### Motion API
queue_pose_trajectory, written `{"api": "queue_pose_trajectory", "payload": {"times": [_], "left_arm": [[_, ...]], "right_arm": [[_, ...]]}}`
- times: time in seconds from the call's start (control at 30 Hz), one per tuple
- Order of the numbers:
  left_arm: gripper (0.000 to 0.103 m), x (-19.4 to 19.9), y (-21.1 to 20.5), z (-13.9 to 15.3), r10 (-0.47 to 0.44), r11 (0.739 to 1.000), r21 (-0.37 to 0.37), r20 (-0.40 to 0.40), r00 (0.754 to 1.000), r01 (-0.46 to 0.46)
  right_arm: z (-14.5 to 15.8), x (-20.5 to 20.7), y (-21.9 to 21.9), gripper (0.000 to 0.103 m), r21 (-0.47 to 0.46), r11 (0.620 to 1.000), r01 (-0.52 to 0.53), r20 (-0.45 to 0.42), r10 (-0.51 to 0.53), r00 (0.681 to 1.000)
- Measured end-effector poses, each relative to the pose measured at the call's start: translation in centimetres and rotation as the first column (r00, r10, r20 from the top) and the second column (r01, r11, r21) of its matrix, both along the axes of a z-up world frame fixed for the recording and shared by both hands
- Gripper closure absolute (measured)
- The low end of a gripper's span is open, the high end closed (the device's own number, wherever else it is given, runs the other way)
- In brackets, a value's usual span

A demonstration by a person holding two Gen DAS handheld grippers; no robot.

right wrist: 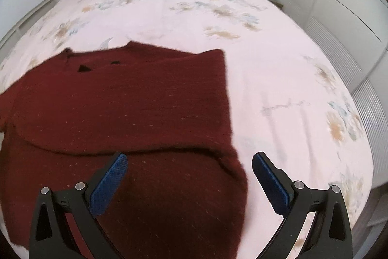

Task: Fold small clothes

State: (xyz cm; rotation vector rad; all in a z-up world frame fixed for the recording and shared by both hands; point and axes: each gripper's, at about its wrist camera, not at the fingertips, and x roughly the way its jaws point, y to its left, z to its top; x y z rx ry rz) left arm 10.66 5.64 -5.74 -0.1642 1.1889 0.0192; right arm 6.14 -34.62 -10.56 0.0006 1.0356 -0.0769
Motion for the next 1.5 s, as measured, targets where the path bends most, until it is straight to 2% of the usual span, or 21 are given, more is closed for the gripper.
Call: {"api": "queue_pose_trajectory", "payload": {"times": [0.13,0.23,0.3,0.33,0.47,0.57,0.63,0.7,0.77,0.83,0.9,0.97,1.0,1.07,1.13,1.17,1.2,1.23,1.27,1.4,1.5], "left_arm": [[0.001,-1.6,5.9,0.4,0.134,0.99,0.044,0.006,0.991,-0.134],[0.001,-2.7,10.3,0.1,0.263,0.964,0.047,-0.003,0.965,-0.263],[0.001,-3.2,13.0,0.0,0.346,0.938,0.017,-0.006,0.938,-0.346],[0.001,-3.6,14.8,0.0,0.403,0.915,-0.013,-0.009,0.915,-0.403],[0.001,-4.4,19.2,-0.2,0.529,0.842,-0.104,-0.034,0.848,-0.53],[0.001,-4.9,22.2,0.0,0.597,0.794,-0.132,-0.018,0.802,-0.594],[0.001,-5.4,24.6,0.1,0.668,0.737,-0.123,-0.01,0.744,-0.664],[0.001,-6.1,25.8,-0.5,0.706,0.701,-0.125,-0.018,0.708,-0.702],[0.001,-7.0,27.4,-1.3,0.726,0.675,-0.136,-0.057,0.686,-0.725],[0.001,-6.7,27.6,-2.5,0.731,0.661,-0.15,-0.09,0.676,-0.735],[0.001,-6.5,27.7,-3.0,0.726,0.671,-0.12,-0.099,0.681,-0.732],[0.002,-6.1,27.4,-2.7,0.705,0.697,-0.086,-0.1,0.702,-0.712],[0.006,-6.0,27.3,-2.5,0.692,0.711,-0.081,-0.098,0.715,-0.699],[0.024,-5.5,26.9,-2.0,0.656,0.748,-0.064,-0.082,0.75,-0.661],[0.062,-5.3,26.6,-1.6,0.625,0.777,-0.041,-0.066,0.778,-0.628],[0.07,-5.2,26.4,-1.3,0.602,0.795,-0.046,-0.06,0.796,-0.604],[0.083,-5.1,26.1,-0.9,0.578,0.813,-0.05,-0.058,0.814,-0.58],[0.089,-4.9,25.6,-0.6,0.565,0.821,-0.056,-0.057,0.823,-0.568],[0.089,-4.9,25.3,-0.1,0.554,0.828,-0.063,-0.051,0.831,-0.556],[0.09,-4.0,22.9,2.4,0.491,0.871,-0.009,0.007,0.871,-0.491],[0.09,-3.3,20.2,4.4,0.401,0.916,-0.042,0.035,0.916,-0.399]], "right_arm": [[0.7,-0.6,-0.9,0.001,0.035,0.999,0.028,0.004,-0.028,1.0],[0.9,-0.9,-0.7,0.0,0.011,1.0,0.017,0.0,-0.017,1.0],[1.0,-1.0,-0.7,0.001,0.013,1.0,0.019,-0.001,-0.019,1.0],[1.2,-1.3,-0.8,0.001,0.018,1.0,0.022,-0.001,-0.022,1.0],[1.2,-1.0,-0.3,0.001,0.029,0.999,0.025,-0.005,-0.025,1.0],[1.2,-0.7,0.2,0.001,0.018,1.0,0.014,-0.011,-0.014,1.0],[1.2,-0.7,0.4,0.001,0.017,1.0,0.012,-0.011,-0.012,1.0],[1.1,-0.5,0.6,0.0,0.019,1.0,0.014,-0.013,-0.013,1.0],[0.9,-0.3,0.8,0.0,0.017,1.0,0.011,-0.02,-0.01,1.0],[0.8,-0.1,1.1,0.0,0.013,1.0,0.001,-0.028,-0.001,1.0],[0.5,0.0,1.3,0.0,0.006,1.0,-0.008,-0.035,0.008,0.999],[0.3,0.3,1.6,0.001,0.0,1.0,-0.015,-0.041,0.015,0.999],[0.2,0.3,1.7,0.0,-0.001,1.0,-0.018,-0.041,0.018,0.999],[0.1,0.5,2.0,0.0,-0.004,1.0,-0.023,-0.039,0.023,0.999],[-0.1,0.7,2.2,0.0,-0.003,1.0,-0.029,-0.042,0.029,0.999],[-0.2,0.8,2.3,0.0,-0.002,1.0,-0.031,-0.045,0.031,0.999],[-0.3,0.9,2.5,0.0,0.001,0.999,-0.034,-0.048,0.034,0.998],[-0.3,0.9,2.6,0.001,0.002,0.999,-0.036,-0.048,0.036,0.998],[-0.3,1.0,2.7,0.0,0.002,0.999,-0.039,-0.047,0.039,0.998],[-0.2,1.1,2.7,0.0,0.007,0.999,-0.039,-0.038,0.039,0.999],[-0.1,1.0,2.5,0.0,0.019,0.999,-0.038,-0.033,0.039,0.999]]}}
